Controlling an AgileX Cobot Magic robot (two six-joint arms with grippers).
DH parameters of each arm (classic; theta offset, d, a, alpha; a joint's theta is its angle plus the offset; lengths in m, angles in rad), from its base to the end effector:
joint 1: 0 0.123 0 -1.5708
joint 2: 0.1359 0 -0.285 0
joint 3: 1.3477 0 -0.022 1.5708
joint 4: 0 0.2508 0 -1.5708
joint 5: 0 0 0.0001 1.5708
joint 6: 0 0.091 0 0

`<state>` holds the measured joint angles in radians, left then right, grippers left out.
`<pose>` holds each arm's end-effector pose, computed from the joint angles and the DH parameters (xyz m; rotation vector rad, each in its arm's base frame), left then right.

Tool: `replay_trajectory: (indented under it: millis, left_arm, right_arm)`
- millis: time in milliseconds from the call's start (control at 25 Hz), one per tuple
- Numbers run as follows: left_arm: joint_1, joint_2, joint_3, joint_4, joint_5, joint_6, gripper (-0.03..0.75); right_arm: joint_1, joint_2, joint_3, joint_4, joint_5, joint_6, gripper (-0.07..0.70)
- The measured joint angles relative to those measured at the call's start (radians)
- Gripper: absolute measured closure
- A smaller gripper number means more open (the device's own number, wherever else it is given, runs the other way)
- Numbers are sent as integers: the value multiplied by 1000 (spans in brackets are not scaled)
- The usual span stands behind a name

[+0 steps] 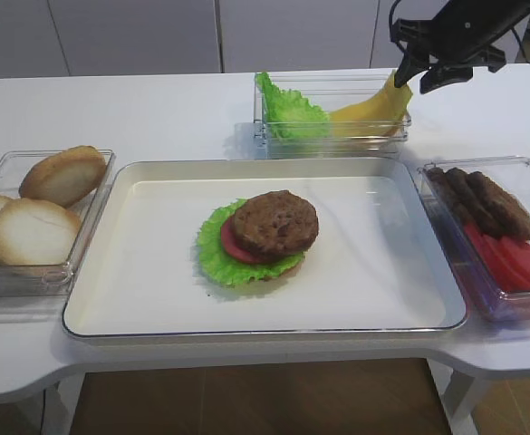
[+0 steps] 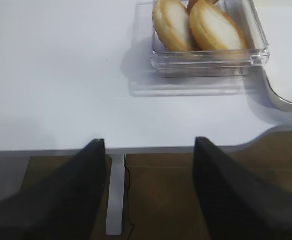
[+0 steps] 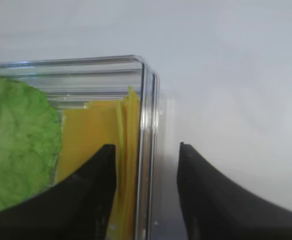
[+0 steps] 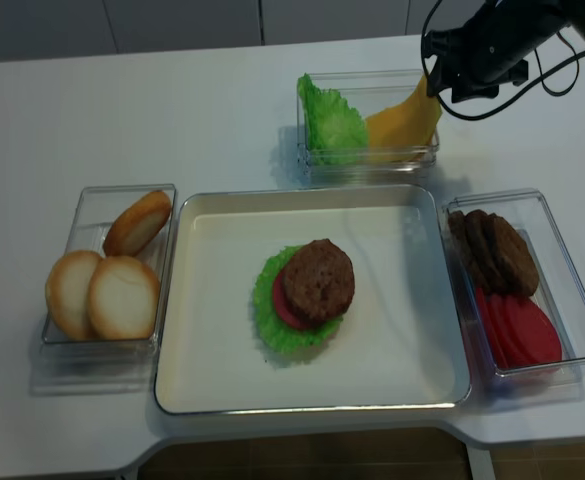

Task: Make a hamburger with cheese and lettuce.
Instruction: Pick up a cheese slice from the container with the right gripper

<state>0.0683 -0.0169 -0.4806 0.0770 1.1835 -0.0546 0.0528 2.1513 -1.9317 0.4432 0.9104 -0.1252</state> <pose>-0.0114 0.0057 0.2624 -0.1425 2.1639 0.1018 0.4830 0.0564 0.2549 0.0022 2.5590 0.5234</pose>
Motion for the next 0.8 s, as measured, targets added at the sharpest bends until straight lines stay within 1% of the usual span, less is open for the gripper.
replay_trajectory:
  millis: [240, 520, 800]
  left_arm:
    - [0, 0, 0, 0, 0, 0, 300]
    - [0, 0, 0, 0, 0, 0, 300]
    - [0, 0, 0, 0, 0, 0, 300]
  right_arm:
    - [0, 0, -2, 41, -2, -38, 353]
    - [0, 0, -2, 52, -17, -45, 420]
    - [0, 17, -2, 59, -23, -46, 435]
